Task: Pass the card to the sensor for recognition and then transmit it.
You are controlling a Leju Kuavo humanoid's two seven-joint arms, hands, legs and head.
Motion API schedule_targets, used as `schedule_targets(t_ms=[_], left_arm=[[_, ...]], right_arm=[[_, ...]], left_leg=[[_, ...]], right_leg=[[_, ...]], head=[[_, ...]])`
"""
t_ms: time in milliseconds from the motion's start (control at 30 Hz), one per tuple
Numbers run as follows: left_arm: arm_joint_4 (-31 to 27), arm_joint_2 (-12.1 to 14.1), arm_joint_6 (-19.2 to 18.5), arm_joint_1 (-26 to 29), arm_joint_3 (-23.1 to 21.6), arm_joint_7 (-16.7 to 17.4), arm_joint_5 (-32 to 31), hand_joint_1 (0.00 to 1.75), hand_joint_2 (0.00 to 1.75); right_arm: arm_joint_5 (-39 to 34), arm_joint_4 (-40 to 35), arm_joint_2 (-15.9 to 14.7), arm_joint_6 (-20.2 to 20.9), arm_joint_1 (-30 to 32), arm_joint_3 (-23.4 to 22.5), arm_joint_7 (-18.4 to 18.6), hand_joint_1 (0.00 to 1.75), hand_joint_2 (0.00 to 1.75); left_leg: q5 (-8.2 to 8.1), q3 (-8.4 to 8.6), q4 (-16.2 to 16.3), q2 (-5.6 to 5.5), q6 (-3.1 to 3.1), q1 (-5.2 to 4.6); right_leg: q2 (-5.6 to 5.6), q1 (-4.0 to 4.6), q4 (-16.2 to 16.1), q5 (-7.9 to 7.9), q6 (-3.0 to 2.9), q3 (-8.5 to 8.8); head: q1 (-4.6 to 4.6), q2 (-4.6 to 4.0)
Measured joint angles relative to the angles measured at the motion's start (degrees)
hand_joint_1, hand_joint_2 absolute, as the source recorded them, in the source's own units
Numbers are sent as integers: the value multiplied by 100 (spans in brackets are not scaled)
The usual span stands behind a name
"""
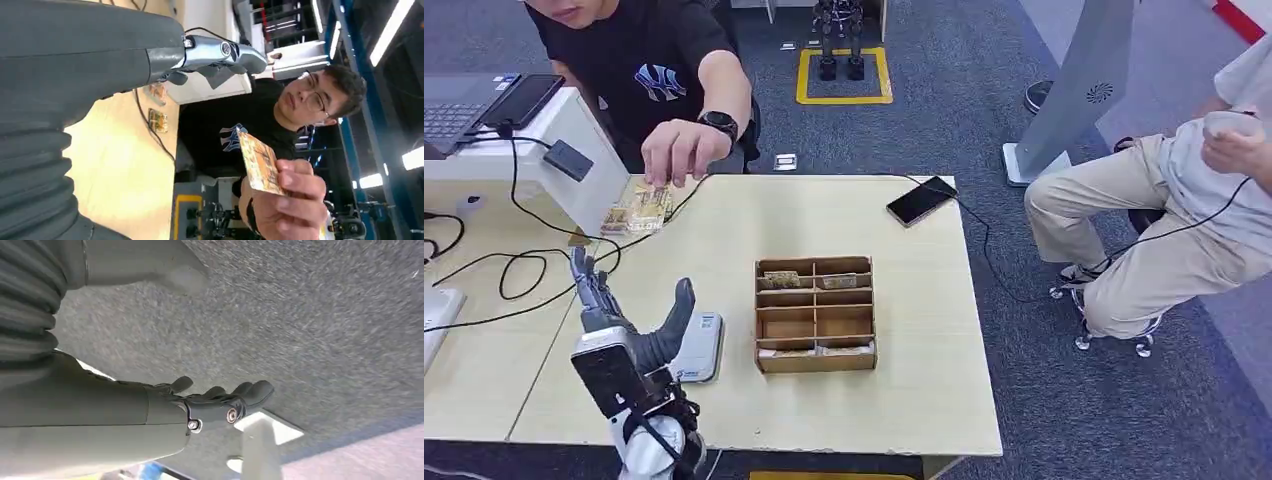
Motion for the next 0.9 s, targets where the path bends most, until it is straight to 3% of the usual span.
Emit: schedule_targets(t_ms=[133,200,300,433,533,633,767,900], left_arm=[[460,22,4,-549,164,107,-462,0,175],[696,-9,9,-796,361,90,-1132,0,175],[985,-215,15,-1162,974,-48,-2284,0,175],[1218,-437,15,-1410,1599,-190,-2751,0,175],[1323,-652,15,-1632,2202,-553,-3641,0,175],[1378,-750,17,-1794,2774,-675,-4281,0,175],[1424,-824,15,-1862,3216,-686,-4464,0,175],[1446,-839,15,-1878,3362,-623,-4569,2,175]], right_arm=[[287,77,-11,0,-16,0,-50,0,175],[450,116,-24,0,-21,0,-55,0,175],[630,173,-42,0,-48,0,-55,0,175],[711,230,-59,0,-74,0,-55,0,175],[875,289,-77,0,-112,0,-96,0,175],[1030,367,-109,0,-124,0,-114,0,175],[1067,435,-153,0,-142,0,-116,0,175],[1115,474,-173,0,-147,0,-116,0,175]], left_leg=[[5,1,0,1,3,0],[6,2,0,2,3,0],[7,3,0,4,4,0],[7,0,0,4,4,0],[7,-1,1,7,4,0],[6,1,1,11,5,0],[6,2,1,12,4,0],[6,1,1,11,4,0]], right_leg=[[-1,0,0,7,0,2],[-1,0,1,8,0,2],[4,0,1,8,0,2],[5,0,1,8,0,-1],[7,0,1,8,0,-2],[11,0,1,8,0,-3],[12,0,1,8,0,-4],[10,0,1,8,0,-4]], head=[[-2,0],[-2,0],[0,0],[-2,0],[2,0],[0,0],[0,0],[0,0]])
